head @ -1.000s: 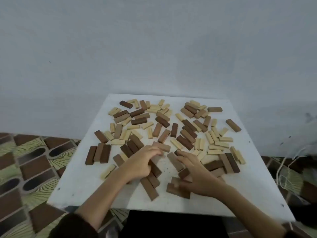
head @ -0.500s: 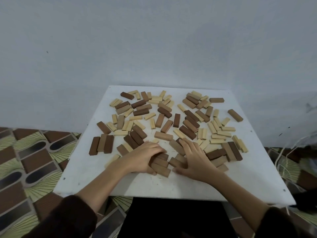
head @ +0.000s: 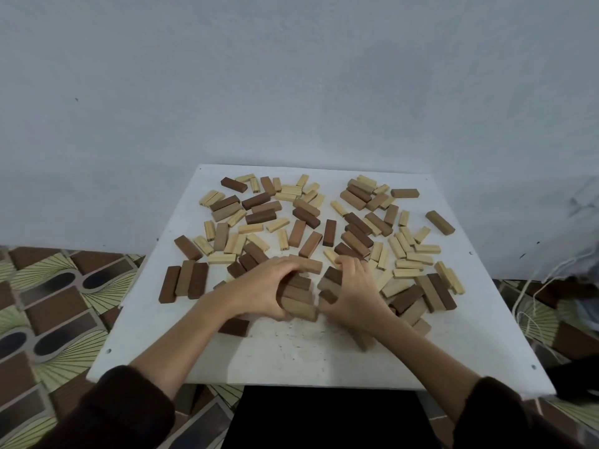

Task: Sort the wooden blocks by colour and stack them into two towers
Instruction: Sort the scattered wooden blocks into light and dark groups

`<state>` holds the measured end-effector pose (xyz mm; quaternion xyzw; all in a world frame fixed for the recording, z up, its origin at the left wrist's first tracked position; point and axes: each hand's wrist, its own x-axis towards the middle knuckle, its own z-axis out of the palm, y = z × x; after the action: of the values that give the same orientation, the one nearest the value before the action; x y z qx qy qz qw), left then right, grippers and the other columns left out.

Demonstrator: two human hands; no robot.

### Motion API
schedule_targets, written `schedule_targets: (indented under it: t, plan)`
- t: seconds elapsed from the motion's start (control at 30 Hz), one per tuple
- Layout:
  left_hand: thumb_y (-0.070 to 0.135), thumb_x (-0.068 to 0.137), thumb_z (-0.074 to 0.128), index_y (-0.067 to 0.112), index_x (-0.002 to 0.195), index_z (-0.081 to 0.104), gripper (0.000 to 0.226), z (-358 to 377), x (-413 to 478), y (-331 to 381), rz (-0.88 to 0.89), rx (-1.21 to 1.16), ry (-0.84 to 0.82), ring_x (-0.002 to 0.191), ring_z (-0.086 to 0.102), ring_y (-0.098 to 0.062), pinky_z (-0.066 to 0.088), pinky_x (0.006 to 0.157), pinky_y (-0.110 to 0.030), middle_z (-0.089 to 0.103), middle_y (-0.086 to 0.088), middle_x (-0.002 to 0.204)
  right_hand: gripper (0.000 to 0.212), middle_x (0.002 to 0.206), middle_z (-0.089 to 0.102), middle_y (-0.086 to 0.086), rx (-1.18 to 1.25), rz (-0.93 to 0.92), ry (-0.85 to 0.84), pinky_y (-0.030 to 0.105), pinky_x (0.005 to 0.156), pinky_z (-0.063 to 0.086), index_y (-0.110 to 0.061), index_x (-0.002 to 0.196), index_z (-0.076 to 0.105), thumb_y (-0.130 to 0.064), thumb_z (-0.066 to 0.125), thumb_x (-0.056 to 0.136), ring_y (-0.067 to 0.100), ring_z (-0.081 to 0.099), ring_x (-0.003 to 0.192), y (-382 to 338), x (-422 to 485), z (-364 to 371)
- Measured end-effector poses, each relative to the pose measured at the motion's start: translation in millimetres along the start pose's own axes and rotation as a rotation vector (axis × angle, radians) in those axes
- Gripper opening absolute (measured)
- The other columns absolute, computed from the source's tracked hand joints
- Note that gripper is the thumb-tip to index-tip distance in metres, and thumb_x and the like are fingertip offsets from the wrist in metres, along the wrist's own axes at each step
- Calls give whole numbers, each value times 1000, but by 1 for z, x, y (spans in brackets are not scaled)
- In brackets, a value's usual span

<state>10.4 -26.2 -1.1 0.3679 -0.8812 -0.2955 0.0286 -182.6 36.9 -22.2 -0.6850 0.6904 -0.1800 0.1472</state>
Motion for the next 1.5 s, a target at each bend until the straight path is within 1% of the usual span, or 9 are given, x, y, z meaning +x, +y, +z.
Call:
schedule_targets:
  t: [0.1, 0.3, 0.4, 0.5, 0.8, 1.03, 1.23, 1.37, 1.5]
  plan:
    - [20, 68, 80, 21, 134, 41, 77, -18, 6, -3, -26, 11, 53, 111, 39, -4, 37, 99, -24, 44, 10, 121, 53, 100, 44, -3, 91, -3, 43, 23, 79, 32, -9, 125, 41, -23, 64, 80, 12, 38, 98, -1, 12, -8]
    - [18, 70, 77, 16, 137, 43, 75, -22, 34, -12, -76, -11, 154, 122, 36, -10, 35, 107, -36, 41, 2, 135, 40, 115, 49, 4, 73, 1, 17, 20, 84, 32, -8, 119, 45, -19, 61, 84, 16, 39, 105, 10, 24, 3]
    - [28, 70, 79, 15, 138, 42, 78, -16, 49, -13, -82, -20, 242, 127, 34, -14, 31, 106, -31, 41, 0, 137, 32, 110, 47, 3, 95, -11, 18, 20, 81, 29, -6, 113, 48, -15, 60, 85, 17, 39, 103, 14, 26, 5]
    - [27, 72, 79, 11, 138, 42, 77, -15, 69, -11, -78, -12, 308, 123, 36, -14, 26, 96, -20, 42, -2, 133, 29, 110, 47, 6, 67, -25, 27, 22, 81, 30, -4, 111, 49, -13, 59, 85, 21, 40, 105, 18, 37, 2]
    - [23, 74, 77, 7, 138, 42, 74, -12, 125, -8, -115, 24, 383, 125, 37, -23, 35, 104, -32, 39, -8, 135, 33, 125, 44, 10, 4, 96, 45, 26, 83, 29, -5, 121, 47, -12, 50, 89, 25, 37, 117, 35, 84, -14]
    - [25, 84, 70, 9, 137, 43, 60, -11, 115, -1, -16, 12, 335, 128, 35, -20, 33, 106, -33, 40, -5, 136, 29, 117, 46, 12, 55, 31, 62, 29, 85, 32, -2, 115, 50, -12, 53, 89, 25, 40, 108, 43, 74, -17]
    - [30, 82, 72, 13, 112, 60, 36, -3, 60, 26, 47, -32, 87, 107, 47, -14, 38, 87, -22, 47, 5, 107, 17, 90, 44, -3, 109, -90, -85, 21, 69, 29, -13, 92, 50, -19, 63, 86, 12, 40, 82, 39, 32, -18]
    - [50, 72, 76, 13, 114, 55, 60, 14, 32, 41, 9, 57, -128, 106, 46, -15, 44, 91, -33, 45, 2, 113, 34, 95, 44, -3, 56, -48, -182, 18, 61, 30, -11, 100, 49, -29, 71, 80, 13, 42, 81, 33, 15, -9]
    - [59, 63, 77, 13, 124, 51, 81, 36, 20, 46, 99, 281, -95, 113, 41, -17, 43, 92, -34, 45, 0, 125, 35, 101, 46, 5, 52, -20, -159, 23, 72, 32, -6, 109, 51, -18, 68, 80, 19, 46, 92, 26, 12, -2]
